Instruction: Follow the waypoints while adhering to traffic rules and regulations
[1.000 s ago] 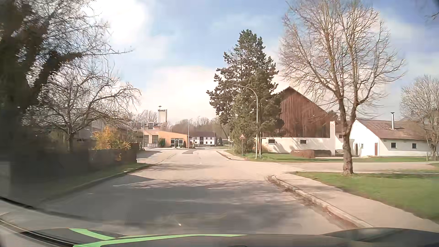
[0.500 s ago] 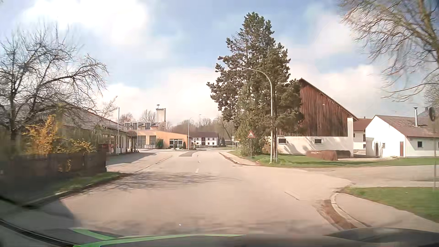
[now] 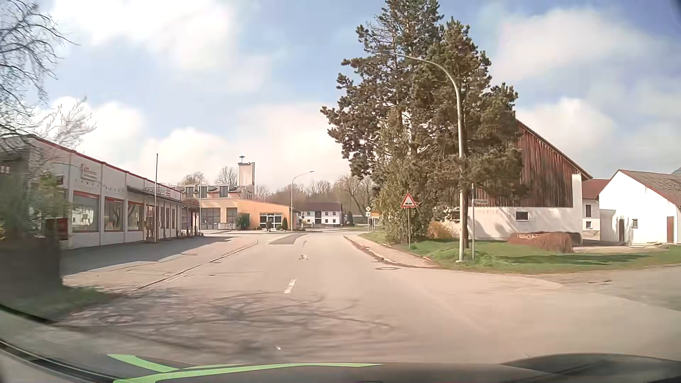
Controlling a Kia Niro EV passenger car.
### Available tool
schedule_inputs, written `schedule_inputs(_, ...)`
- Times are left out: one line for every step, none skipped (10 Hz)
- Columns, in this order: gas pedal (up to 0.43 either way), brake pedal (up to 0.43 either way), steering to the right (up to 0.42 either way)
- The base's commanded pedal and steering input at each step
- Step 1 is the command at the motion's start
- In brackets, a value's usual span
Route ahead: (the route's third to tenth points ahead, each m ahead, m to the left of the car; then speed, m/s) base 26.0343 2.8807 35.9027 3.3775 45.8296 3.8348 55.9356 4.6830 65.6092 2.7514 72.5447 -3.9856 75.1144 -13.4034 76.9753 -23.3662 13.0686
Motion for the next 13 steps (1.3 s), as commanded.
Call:
schedule_inputs(0.047, 0.0, -0.006)
schedule_inputs(0.047, 0.0, -0.006)
schedule_inputs(0.047, 0.0, -0.006)
schedule_inputs(0.047, 0.0, -0.007)
schedule_inputs(0.047, 0.0, -0.008)
schedule_inputs(0.047, 0.0, -0.008)
schedule_inputs(0.047, 0.0, -0.008)
schedule_inputs(0.047, 0.0, -0.008)
schedule_inputs(0.047, 0.0, -0.007)
schedule_inputs(0.047, 0.0, -0.008)
schedule_inputs(0.047, 0.0, -0.007)
schedule_inputs(0.047, 0.0, -0.007)
schedule_inputs(0.028, 0.0, -0.008)
